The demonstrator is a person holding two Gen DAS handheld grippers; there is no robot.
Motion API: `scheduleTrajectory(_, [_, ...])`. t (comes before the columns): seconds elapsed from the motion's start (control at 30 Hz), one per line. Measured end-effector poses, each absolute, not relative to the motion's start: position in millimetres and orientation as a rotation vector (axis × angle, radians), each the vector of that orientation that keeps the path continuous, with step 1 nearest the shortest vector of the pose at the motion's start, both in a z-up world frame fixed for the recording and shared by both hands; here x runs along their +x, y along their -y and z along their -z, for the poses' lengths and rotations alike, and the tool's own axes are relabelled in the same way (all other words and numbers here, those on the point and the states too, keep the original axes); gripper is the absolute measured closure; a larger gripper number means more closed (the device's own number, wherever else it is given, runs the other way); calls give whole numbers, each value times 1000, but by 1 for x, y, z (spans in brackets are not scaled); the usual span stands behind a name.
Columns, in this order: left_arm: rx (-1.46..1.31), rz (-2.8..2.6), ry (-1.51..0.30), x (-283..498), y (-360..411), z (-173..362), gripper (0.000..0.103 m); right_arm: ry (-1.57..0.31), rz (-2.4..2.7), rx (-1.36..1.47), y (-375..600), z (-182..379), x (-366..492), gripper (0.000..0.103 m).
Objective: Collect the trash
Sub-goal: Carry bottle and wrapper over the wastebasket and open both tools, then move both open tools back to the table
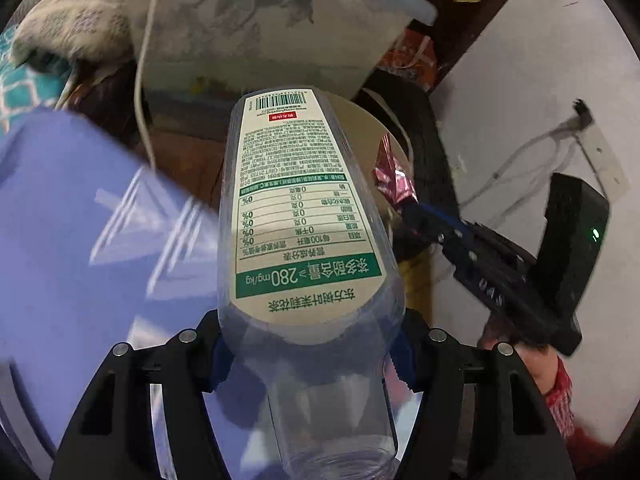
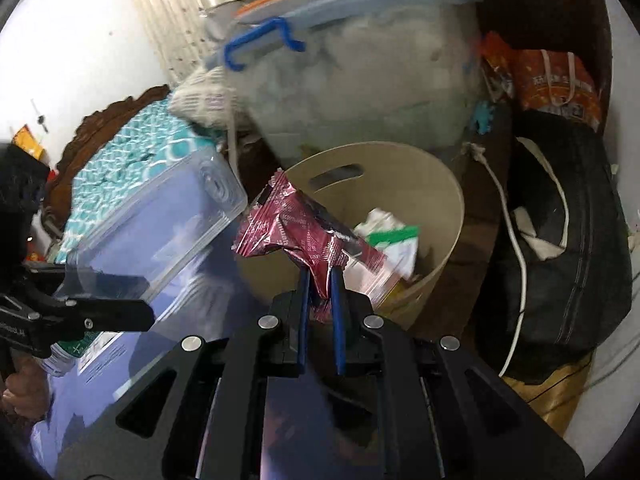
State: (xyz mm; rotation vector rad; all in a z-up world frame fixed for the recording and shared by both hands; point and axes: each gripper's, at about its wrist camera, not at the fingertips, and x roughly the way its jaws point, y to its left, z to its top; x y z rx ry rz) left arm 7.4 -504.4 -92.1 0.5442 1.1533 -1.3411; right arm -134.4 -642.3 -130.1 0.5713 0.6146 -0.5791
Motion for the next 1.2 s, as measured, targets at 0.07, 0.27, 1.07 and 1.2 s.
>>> scheduleTrajectory(0.07, [552, 1335, -1159, 8, 530, 94, 35, -618, 571, 590, 656, 137, -124, 82])
scheduleTrajectory(0.27, [554, 1291, -1108, 3, 549, 83, 21, -557, 596, 645, 665, 143, -130, 40])
scheduleTrajectory(1.07, [367, 660, -774, 7, 103, 48, 13, -618, 106, 546, 394, 103, -31, 41])
scheduleTrajectory(1.2, [416, 522, -782, 22, 76, 73, 9, -675, 53, 507, 354, 105, 8, 26])
